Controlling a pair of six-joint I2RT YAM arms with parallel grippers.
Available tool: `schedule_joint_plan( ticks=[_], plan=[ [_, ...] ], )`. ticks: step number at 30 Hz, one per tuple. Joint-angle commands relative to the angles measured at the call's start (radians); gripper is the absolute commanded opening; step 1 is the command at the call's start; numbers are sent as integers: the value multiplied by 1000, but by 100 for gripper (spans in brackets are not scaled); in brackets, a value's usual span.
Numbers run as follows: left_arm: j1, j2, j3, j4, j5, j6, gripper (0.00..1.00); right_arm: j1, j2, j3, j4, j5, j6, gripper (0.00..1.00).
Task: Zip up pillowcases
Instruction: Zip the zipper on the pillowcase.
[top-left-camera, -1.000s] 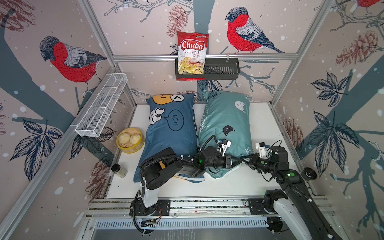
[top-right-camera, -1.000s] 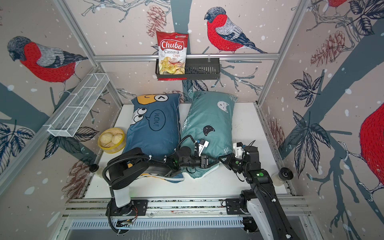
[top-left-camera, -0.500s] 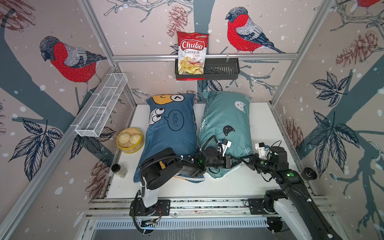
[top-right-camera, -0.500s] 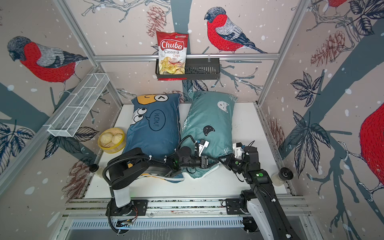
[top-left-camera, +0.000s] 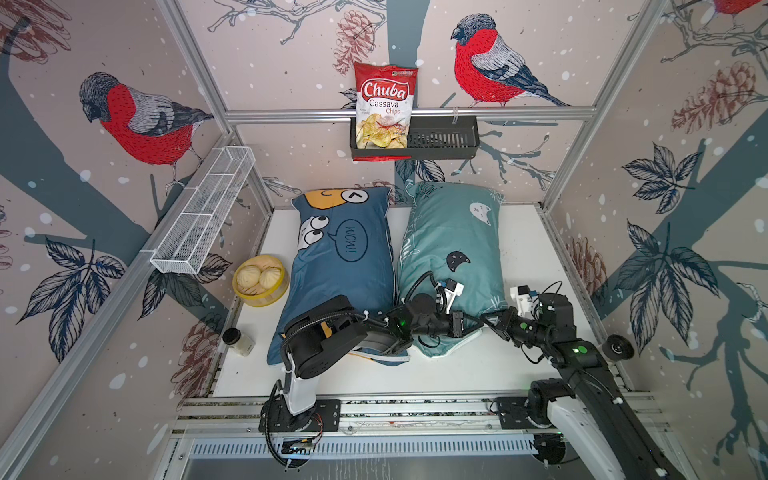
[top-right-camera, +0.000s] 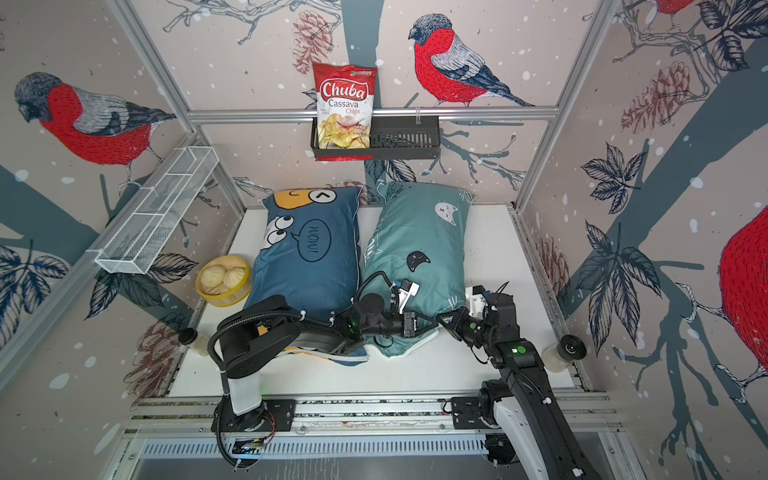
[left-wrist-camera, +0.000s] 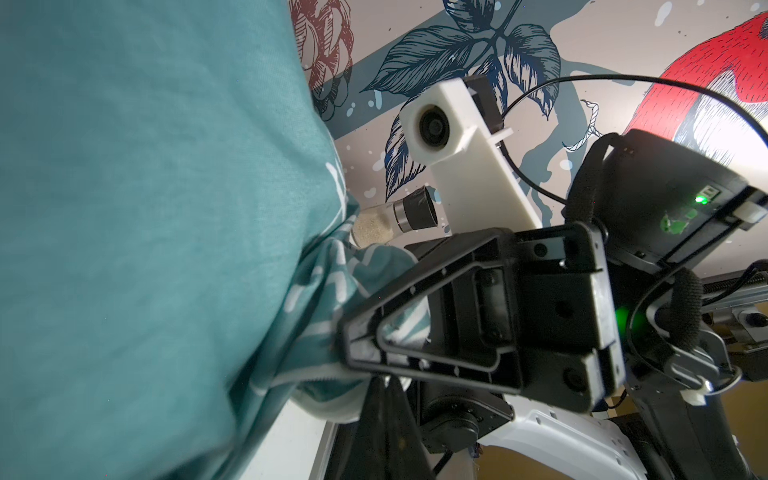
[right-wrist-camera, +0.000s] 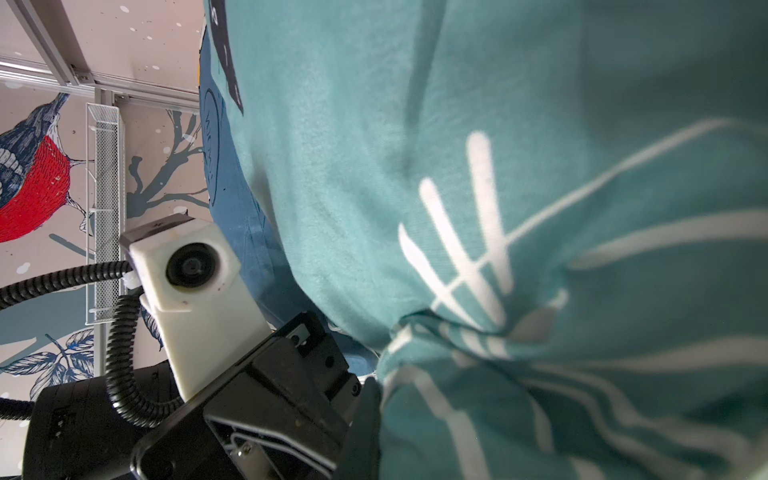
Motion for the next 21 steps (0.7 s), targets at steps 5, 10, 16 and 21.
schedule_joint_plan(
  ticks=[5, 10, 16, 21],
  plan=[
    [-8, -13, 6, -10, 5, 51, 0, -1, -13, 70, -44, 60, -42, 0],
    [-15, -23, -1, -29, 1, 69, 0, -5, -35, 76, -68, 101, -47, 0],
    [-19, -39, -18, -69, -11, 96, 0, -18, -50, 87, -95, 132, -57, 0],
    [-21, -52, -39, -72, -13, 103, 0, -30, -53, 103, -108, 164, -66, 0]
  ],
)
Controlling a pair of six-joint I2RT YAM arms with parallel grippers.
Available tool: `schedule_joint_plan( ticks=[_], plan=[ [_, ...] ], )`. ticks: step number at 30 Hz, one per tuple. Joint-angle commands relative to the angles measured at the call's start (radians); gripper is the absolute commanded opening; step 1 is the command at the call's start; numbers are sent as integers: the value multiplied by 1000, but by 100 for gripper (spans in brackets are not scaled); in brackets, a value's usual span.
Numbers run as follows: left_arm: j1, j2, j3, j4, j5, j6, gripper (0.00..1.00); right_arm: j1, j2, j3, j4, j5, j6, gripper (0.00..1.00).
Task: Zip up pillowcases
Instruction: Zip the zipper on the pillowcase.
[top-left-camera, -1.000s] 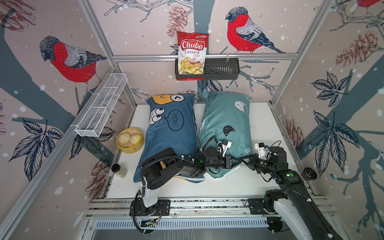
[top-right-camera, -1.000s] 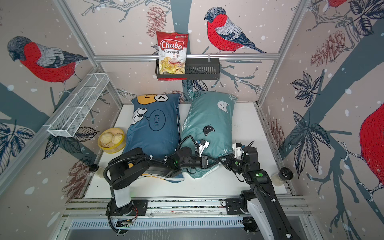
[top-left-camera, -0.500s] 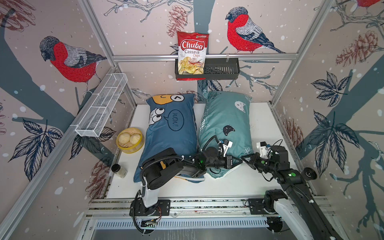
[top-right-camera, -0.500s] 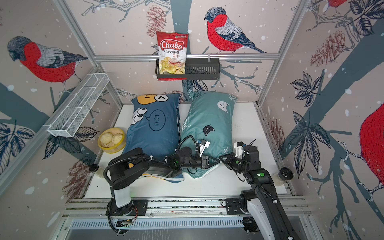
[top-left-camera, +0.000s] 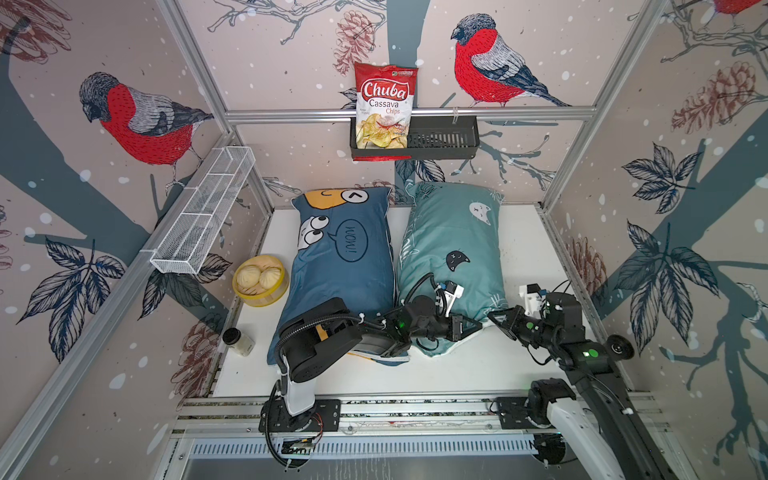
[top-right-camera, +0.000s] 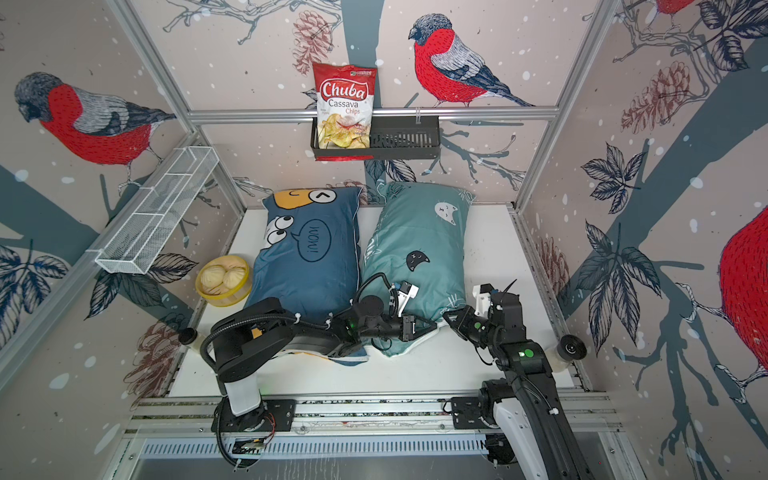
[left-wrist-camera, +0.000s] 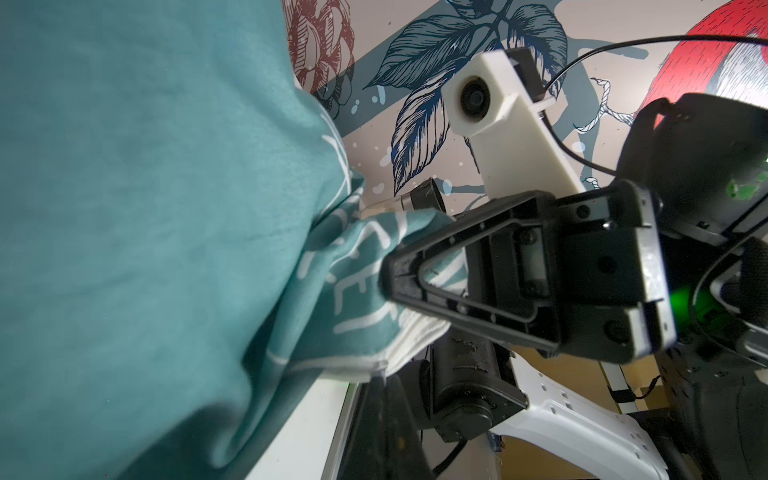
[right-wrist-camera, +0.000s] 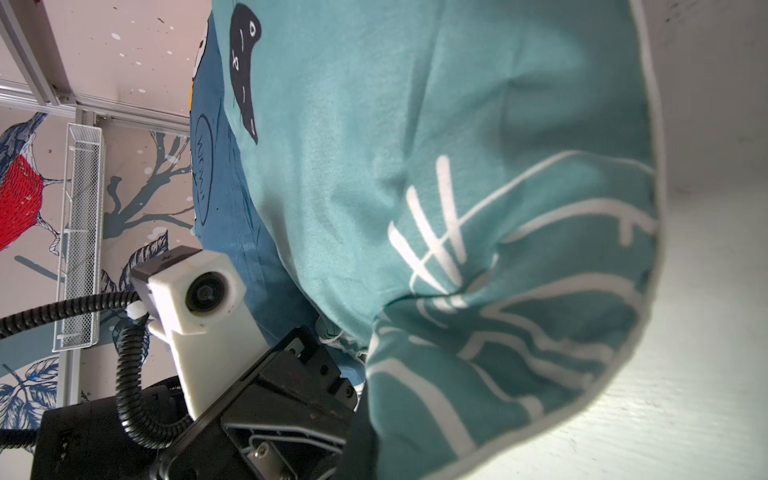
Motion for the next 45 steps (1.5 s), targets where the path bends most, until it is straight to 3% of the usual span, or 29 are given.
schedule_joint_plan(
  ticks=[1, 45],
  plan=[
    [-5, -11, -11, -21, 15, 23, 0, -10, -3, 19, 29, 69, -24, 0],
    [-42, -96, -122, -257, -95, 144, 0, -201, -14, 28, 3, 162, -92, 0]
  ],
)
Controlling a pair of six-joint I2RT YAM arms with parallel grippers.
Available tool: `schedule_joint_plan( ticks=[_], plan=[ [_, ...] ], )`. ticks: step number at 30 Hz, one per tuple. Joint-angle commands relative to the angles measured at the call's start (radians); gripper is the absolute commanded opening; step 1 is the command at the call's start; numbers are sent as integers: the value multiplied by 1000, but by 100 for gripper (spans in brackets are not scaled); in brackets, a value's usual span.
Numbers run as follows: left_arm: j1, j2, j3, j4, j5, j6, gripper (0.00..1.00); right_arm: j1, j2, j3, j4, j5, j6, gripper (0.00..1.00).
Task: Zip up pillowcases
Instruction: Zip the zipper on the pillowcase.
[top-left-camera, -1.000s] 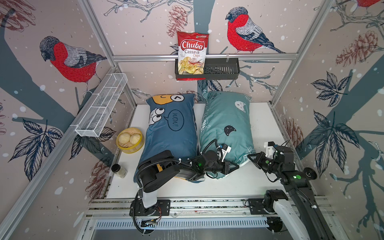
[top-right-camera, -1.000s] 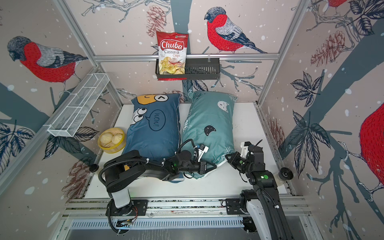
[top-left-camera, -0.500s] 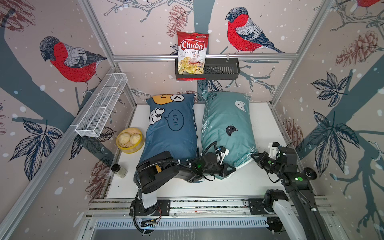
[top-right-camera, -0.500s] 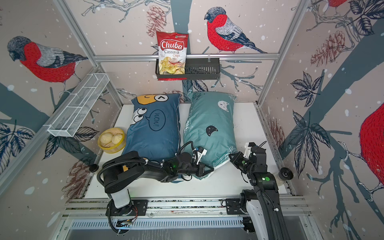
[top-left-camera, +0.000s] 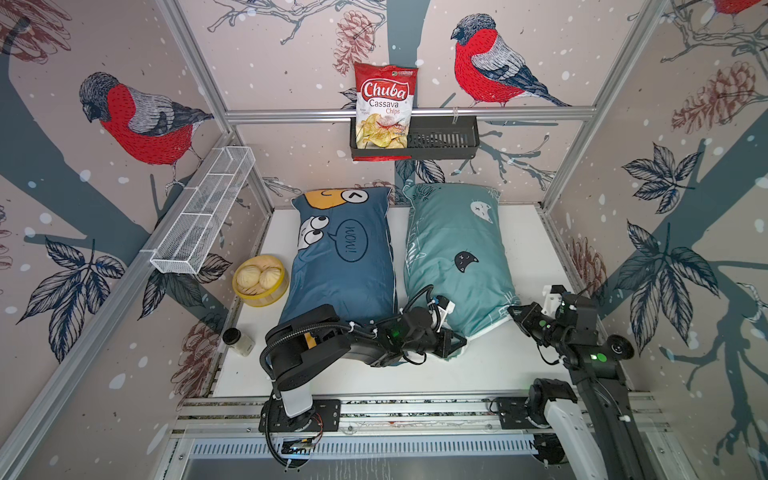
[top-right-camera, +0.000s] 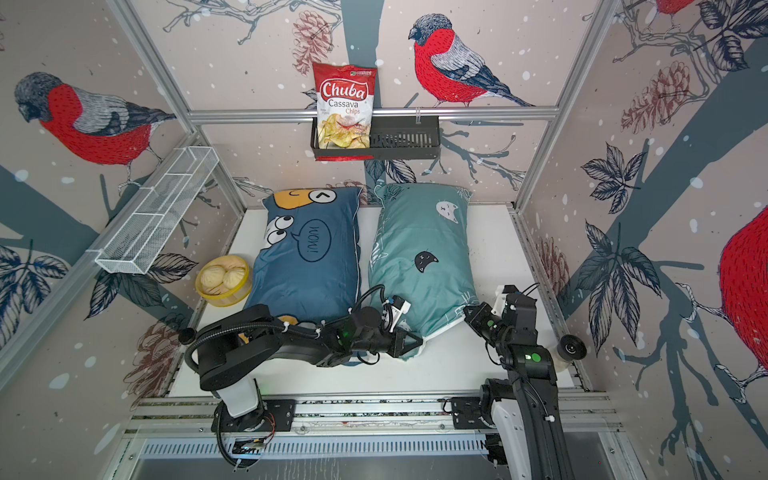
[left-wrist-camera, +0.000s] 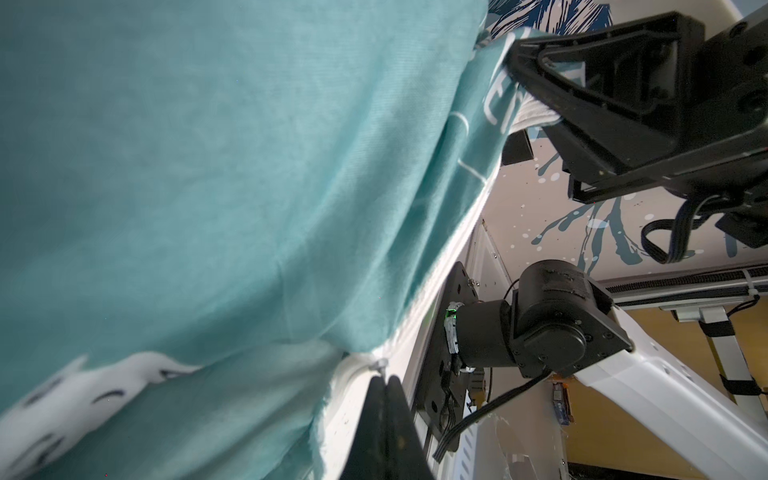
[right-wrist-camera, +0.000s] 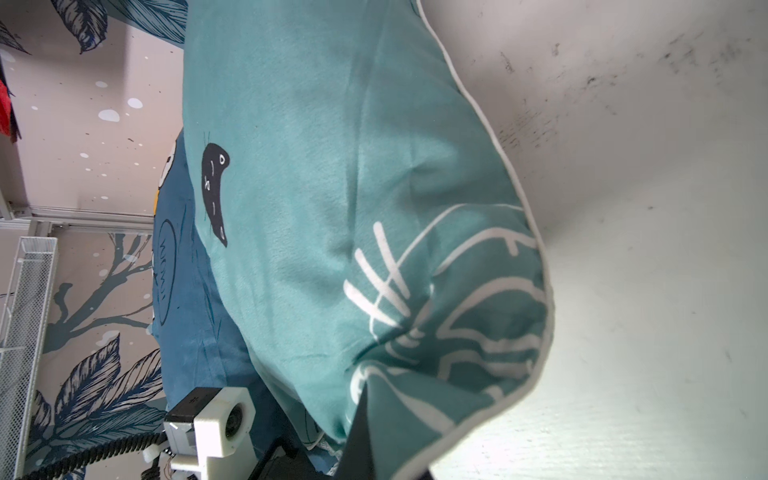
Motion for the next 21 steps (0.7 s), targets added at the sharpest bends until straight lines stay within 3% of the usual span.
schedule_joint_plan(
  ticks=[1, 21],
  plan=[
    [-6, -12, -6, -59, -10, 19, 0, -15, 11, 16, 50, 53, -43, 0],
    [-9, -68, -31, -140, -62, 49, 0, -111, 61, 61, 46, 117, -126, 0]
  ],
)
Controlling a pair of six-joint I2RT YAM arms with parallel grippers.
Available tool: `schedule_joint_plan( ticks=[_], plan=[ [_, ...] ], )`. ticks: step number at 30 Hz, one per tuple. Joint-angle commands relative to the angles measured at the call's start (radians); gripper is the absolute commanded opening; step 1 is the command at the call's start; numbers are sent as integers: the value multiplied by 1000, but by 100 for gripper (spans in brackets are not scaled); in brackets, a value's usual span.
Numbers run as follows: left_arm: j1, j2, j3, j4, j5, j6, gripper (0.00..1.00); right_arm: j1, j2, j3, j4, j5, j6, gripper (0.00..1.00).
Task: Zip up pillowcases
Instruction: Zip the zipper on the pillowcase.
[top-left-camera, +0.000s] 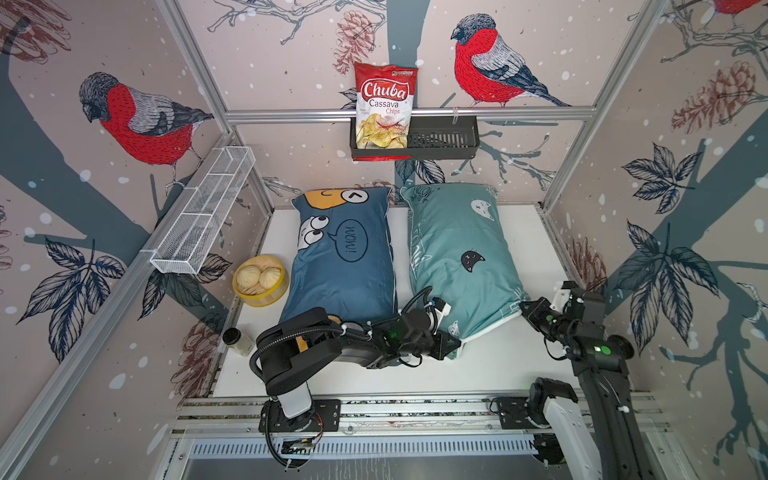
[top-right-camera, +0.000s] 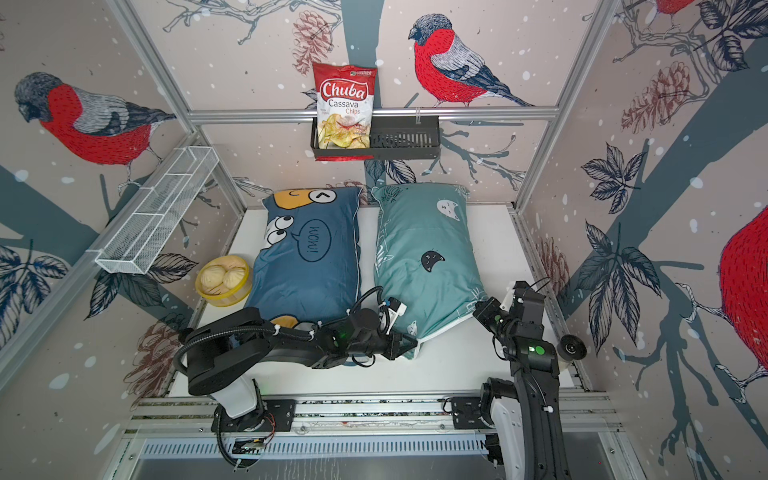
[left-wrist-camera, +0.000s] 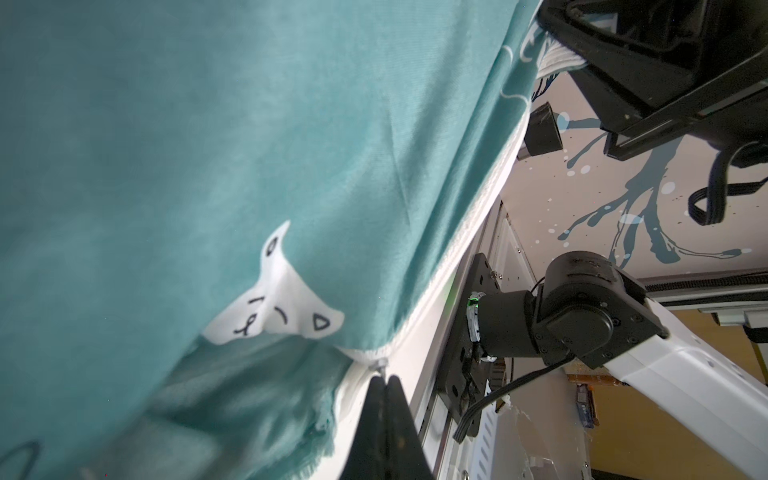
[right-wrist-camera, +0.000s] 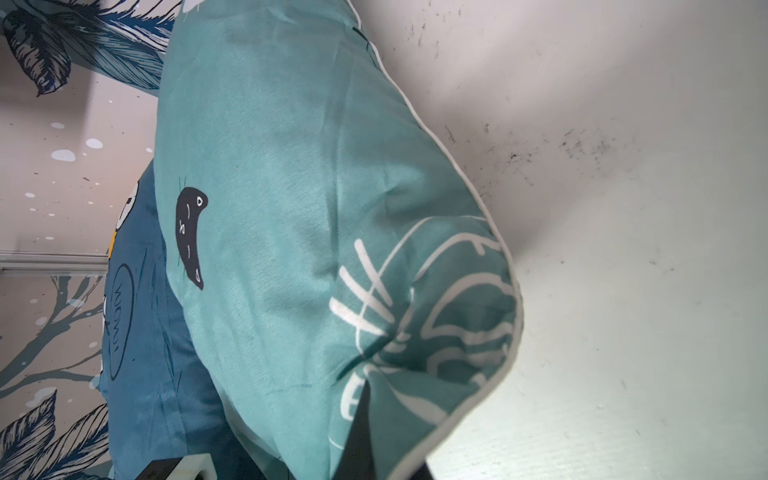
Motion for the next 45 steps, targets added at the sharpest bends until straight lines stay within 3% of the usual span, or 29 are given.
schedule_joint_plan(
  ticks=[1, 45],
  plan=[
    [-3, -12, -7, -56, -14, 22, 0, -15, 6, 12, 55, 54, -34, 0],
    [-3, -68, -28, -246, -64, 65, 0, -149, 96, 92, 133, 76, -121, 0]
  ],
)
